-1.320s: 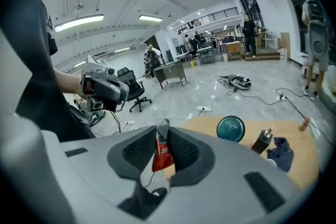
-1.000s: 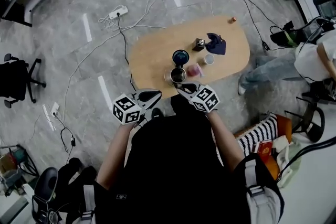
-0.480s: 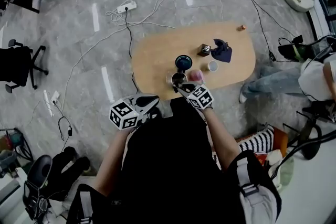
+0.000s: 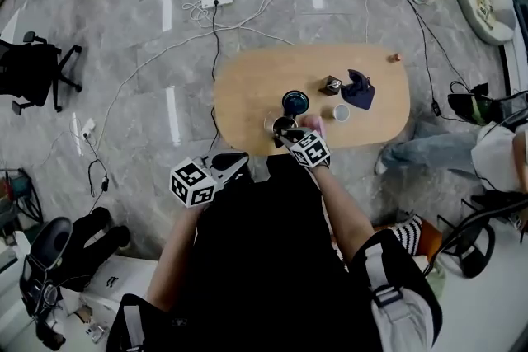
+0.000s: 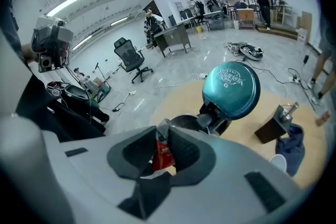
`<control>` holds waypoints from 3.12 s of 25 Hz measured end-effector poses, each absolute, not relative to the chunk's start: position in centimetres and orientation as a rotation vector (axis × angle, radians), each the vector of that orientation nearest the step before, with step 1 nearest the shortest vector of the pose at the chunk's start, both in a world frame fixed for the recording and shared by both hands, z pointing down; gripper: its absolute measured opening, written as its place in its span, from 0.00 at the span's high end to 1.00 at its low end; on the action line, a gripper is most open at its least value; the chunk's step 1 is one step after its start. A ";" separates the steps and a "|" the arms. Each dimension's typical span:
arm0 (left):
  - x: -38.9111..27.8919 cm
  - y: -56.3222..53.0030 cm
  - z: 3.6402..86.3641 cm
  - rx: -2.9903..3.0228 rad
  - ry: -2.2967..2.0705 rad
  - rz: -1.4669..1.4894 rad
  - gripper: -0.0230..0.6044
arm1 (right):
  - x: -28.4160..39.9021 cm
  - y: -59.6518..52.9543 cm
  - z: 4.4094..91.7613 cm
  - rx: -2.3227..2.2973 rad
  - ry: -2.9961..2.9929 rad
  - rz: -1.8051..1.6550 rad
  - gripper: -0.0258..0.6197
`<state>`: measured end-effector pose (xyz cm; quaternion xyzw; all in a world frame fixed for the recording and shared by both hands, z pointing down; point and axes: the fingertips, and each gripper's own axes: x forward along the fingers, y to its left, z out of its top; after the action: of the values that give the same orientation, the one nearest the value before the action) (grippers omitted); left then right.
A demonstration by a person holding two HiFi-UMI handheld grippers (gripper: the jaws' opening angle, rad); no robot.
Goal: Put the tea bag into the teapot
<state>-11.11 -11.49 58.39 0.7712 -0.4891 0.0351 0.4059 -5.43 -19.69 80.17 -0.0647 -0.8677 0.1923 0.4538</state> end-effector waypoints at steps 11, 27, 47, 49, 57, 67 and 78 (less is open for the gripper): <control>-9.6 -11.3 59.0 1.891 -1.301 0.069 0.95 | -4.9 -20.0 81.5 -0.252 -2.112 0.415 0.83; -9.1 -12.1 58.7 1.864 -1.344 0.039 0.95 | -4.7 -20.7 80.8 -0.286 -2.133 0.414 0.77; -9.5 -13.2 59.7 1.868 -1.358 0.024 0.95 | -2.0 -20.2 77.3 -0.405 -2.095 0.276 0.95; -9.4 -13.5 59.8 1.873 -1.352 0.026 0.95 | -1.7 -20.1 76.7 -0.410 -2.104 0.255 0.95; -8.0 -14.8 60.2 1.905 -1.314 0.036 0.95 | -0.9 -20.6 73.2 -0.383 -2.198 0.233 0.95; -7.2 -16.6 60.3 1.939 -1.282 0.050 0.95 | -2.0 -21.4 68.9 -0.382 -2.296 0.192 0.95; -7.2 -16.7 60.3 1.938 -1.276 0.071 0.95 | -1.6 -21.1 67.6 -0.386 -2.316 0.195 0.95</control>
<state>-7.20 -16.68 60.35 0.7656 -0.5041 0.0280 0.3987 -1.60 -21.11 67.59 -0.1513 -0.9082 0.0765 0.3826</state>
